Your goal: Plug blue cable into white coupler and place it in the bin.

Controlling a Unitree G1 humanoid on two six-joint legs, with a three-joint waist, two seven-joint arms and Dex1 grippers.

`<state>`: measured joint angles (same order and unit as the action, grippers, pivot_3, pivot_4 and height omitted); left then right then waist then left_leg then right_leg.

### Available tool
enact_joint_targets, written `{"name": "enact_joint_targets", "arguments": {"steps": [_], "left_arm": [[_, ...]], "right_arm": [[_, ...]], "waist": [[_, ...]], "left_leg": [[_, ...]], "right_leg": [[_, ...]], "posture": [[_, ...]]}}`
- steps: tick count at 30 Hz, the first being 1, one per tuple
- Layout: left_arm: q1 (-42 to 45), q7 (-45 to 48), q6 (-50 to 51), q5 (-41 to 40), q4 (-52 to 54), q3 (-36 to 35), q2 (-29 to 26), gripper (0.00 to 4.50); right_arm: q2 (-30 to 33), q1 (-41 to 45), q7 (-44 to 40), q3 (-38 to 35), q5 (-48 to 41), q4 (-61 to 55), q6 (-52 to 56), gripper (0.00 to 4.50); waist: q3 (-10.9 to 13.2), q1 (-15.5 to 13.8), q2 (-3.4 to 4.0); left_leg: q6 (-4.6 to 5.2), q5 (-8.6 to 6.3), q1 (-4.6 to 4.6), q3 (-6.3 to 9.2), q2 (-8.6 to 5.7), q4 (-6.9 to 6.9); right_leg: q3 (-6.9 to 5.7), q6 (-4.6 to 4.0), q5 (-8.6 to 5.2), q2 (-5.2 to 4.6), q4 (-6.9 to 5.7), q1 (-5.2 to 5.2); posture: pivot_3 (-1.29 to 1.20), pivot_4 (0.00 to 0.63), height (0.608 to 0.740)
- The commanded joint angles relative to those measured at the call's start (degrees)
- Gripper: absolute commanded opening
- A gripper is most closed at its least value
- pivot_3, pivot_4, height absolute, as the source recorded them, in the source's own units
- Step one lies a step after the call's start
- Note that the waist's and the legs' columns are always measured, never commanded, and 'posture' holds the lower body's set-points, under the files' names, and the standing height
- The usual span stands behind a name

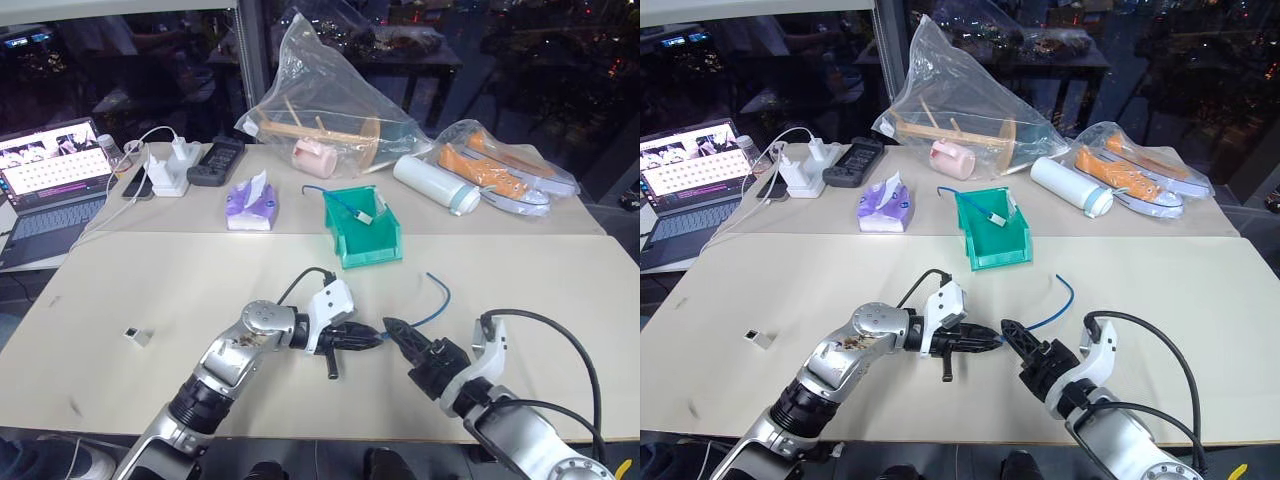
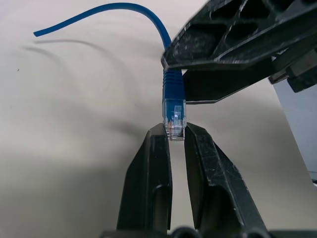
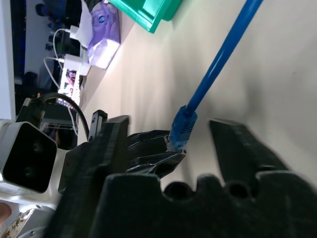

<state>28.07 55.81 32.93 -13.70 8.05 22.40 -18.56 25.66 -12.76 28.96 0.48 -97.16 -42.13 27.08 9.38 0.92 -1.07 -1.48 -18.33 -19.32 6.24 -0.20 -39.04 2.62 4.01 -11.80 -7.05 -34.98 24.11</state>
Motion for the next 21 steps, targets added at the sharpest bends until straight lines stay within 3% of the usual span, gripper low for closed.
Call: {"name": "enact_joint_targets", "arguments": {"steps": [1, 5, 11, 13, 17, 21], "left_arm": [[0.8, 0.3, 0.1, -1.3, 1.3, -0.3, 0.1, 0.04], [0.9, 0.3, 0.1, -1.5, 0.9, -0.3, 0.1, 0.04], [1.3, -1.0, -1.4, -0.8, -1.2, -1.1, 0.1, 0.04], [1.3, -0.6, -0.3, -3.0, -1.0, -2.7, 0.6, 1.04], [1.6, -2.2, -0.4, -3.9, -0.8, -5.3, 0.8, 2.39], [1.8, -7.0, 3.1, -8.8, 2.8, -13.3, 2.1, 3.85]], "right_arm": [[-0.5, -0.4, -1.2, 0.0, 0.2, -1.4, -0.1, 1.29], [-0.7, -0.4, -1.6, 0.0, 0.4, -1.3, -0.1, 0.04], [-1.4, -0.6, -2.1, -0.2, 1.2, -1.3, -0.6, 0.04], [-2.1, -0.9, -2.5, -0.9, 2.3, -1.7, -1.4, 0.00], [-2.3, -0.7, -3.6, -2.8, 5.4, -2.7, -2.3, 0.00], [8.2, 8.7, -6.5, -6.3, 7.9, 0.7, 3.4, 0.00]], "waist": [[0.0, 0.0, 0.00], [0.0, 0.0, 0.00], [0.0, 0.0, 0.00], [0.0, 0.0, 0.00], [0.0, 0.0, 0.00], [0.0, 0.5, -0.01]], "left_leg": [[0.00, 0.00, 0.00, 0.00, 0.00, 0.00], [0.00, 0.00, 0.00, 0.00, 0.00, 0.00], [0.00, 0.00, 0.00, 0.00, 0.00, 0.00], [0.00, 0.00, 0.00, 0.00, 0.00, 0.00], [0.00, 0.00, 0.00, 0.00, 0.00, 0.00], [0.00, 0.00, -0.02, -0.04, -0.01, -0.06]], "right_leg": [[0.00, 0.00, 0.00, 0.00, 0.00, 0.00], [0.00, 0.00, 0.00, 0.00, 0.00, 0.00], [0.00, 0.00, 0.00, 0.00, 0.00, 0.00], [0.00, 0.00, 0.00, 0.00, 0.00, 0.00], [0.00, 0.00, 0.00, 0.00, 0.00, 0.01], [0.04, 0.01, 0.01, 0.00, -0.02, 0.03]], "posture": [[0.00, 0.150, 0.740], [0.00, 0.150, 0.740], [0.00, 0.150, 0.740], [0.00, 0.150, 0.740], [0.00, 0.150, 0.740], [0.00, 0.150, 0.740]]}}
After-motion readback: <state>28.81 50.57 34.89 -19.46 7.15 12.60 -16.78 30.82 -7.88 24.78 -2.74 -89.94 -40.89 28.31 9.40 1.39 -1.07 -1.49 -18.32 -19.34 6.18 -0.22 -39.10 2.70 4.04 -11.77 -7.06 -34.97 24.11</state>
